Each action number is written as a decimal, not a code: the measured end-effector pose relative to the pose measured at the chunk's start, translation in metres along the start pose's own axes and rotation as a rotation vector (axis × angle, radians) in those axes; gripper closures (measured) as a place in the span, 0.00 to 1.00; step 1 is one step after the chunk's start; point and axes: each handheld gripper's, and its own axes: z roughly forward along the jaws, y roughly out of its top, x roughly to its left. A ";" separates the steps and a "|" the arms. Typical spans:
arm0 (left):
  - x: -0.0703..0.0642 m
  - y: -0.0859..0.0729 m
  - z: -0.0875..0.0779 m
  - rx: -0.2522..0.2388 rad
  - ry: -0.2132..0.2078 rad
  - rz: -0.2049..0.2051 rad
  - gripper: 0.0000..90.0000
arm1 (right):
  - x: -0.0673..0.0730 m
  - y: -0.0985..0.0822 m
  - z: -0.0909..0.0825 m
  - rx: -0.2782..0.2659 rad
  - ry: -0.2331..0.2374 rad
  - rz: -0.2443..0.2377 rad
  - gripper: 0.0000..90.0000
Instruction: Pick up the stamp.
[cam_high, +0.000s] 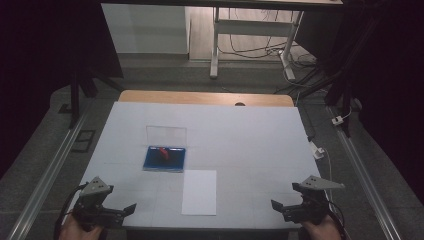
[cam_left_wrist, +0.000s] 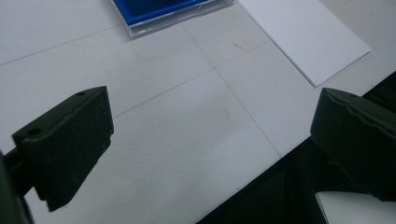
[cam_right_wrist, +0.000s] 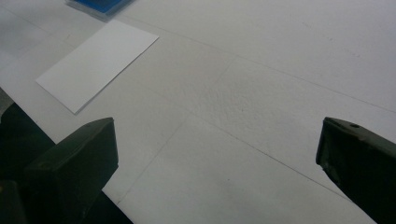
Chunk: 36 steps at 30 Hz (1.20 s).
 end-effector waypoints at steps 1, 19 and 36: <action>0.000 0.000 0.000 0.002 -0.006 0.004 0.00 | 0.000 0.000 0.000 0.001 0.001 -0.001 0.00; 0.001 0.006 0.000 -0.036 0.003 0.020 0.00 | 0.001 0.000 0.000 -0.003 -0.004 -0.008 0.00; 0.008 0.021 0.012 -0.084 -0.012 0.060 0.00 | 0.001 0.000 0.001 0.006 -0.007 -0.008 0.00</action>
